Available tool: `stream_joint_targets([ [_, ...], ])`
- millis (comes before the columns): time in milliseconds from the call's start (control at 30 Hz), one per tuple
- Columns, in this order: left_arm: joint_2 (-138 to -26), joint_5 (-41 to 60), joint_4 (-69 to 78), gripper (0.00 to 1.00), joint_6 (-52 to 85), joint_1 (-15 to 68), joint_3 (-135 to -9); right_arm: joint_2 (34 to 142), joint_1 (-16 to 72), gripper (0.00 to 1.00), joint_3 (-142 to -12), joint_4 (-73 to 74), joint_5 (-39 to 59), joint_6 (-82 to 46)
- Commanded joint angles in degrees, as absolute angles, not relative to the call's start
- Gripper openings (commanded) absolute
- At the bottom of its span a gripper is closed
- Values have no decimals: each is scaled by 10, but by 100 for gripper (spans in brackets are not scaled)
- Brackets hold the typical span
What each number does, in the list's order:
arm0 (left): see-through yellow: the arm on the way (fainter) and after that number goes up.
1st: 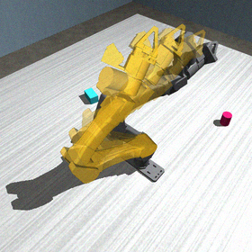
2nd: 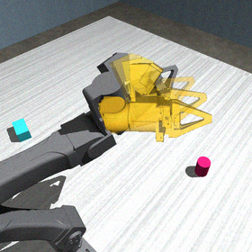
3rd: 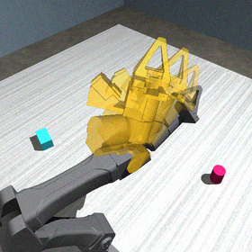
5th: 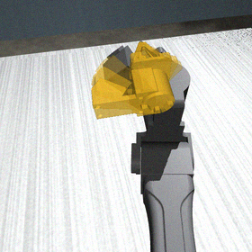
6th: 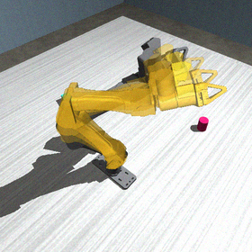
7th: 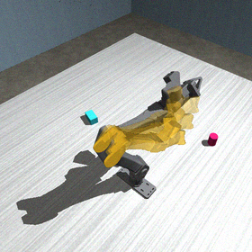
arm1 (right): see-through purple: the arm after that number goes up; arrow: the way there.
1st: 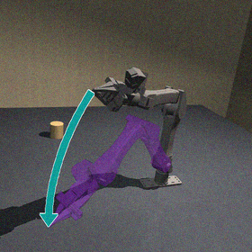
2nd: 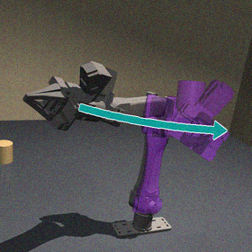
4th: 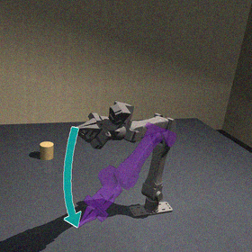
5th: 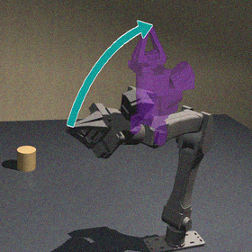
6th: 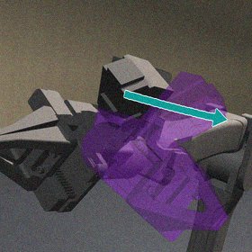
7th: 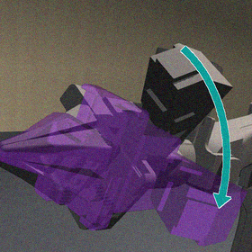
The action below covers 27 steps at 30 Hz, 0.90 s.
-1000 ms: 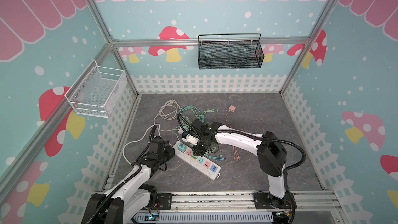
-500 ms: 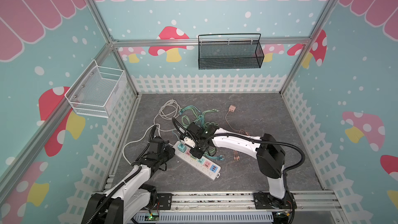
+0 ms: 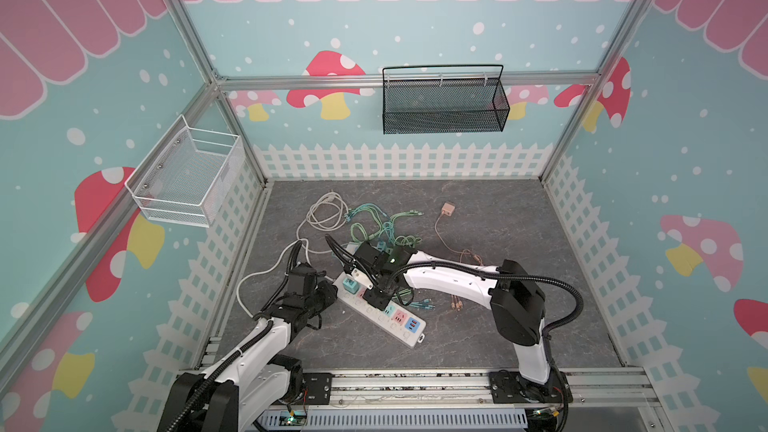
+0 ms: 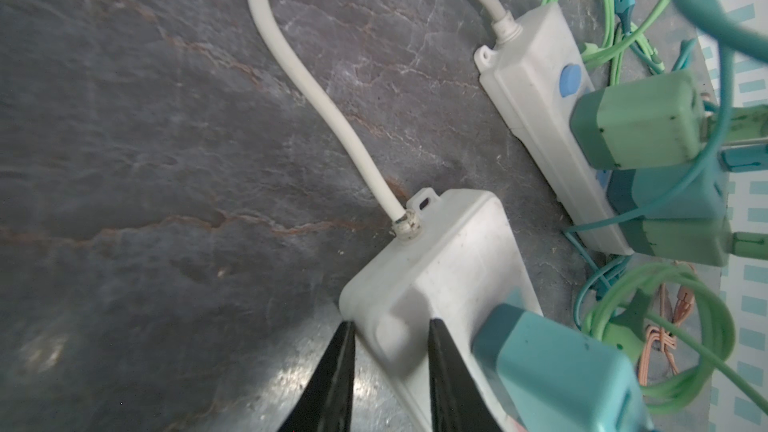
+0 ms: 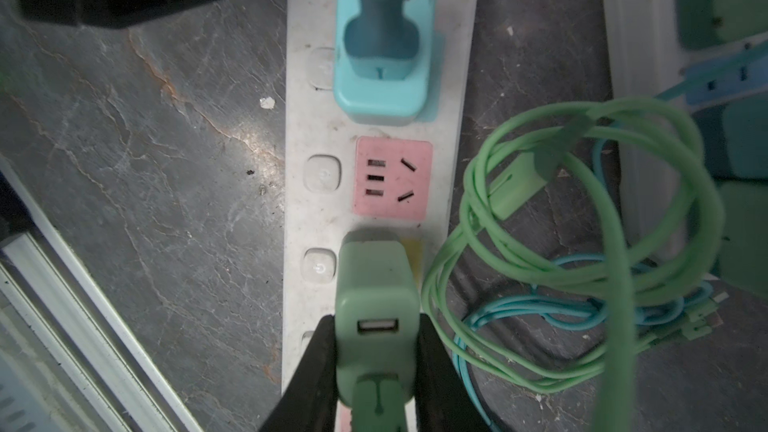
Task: Insert the plug
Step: 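Press the green charger down into the socket with the right gripper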
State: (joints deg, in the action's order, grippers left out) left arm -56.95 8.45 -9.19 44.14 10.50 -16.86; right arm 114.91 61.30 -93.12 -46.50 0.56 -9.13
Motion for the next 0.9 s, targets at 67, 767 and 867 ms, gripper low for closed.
stream_joint_targets([
  [67, -577, 94, -115, 28, 437, 102, -157, 1188, 616, 12, -919, -482, -48, -93],
  [767, -554, 98, -139, 28, 435, 100, -170, 1213, 637, 9, -869, -463, -78, -113],
  [867, -534, 95, -154, 29, 440, 99, -177, 1212, 636, 10, -867, -462, -82, -112],
])
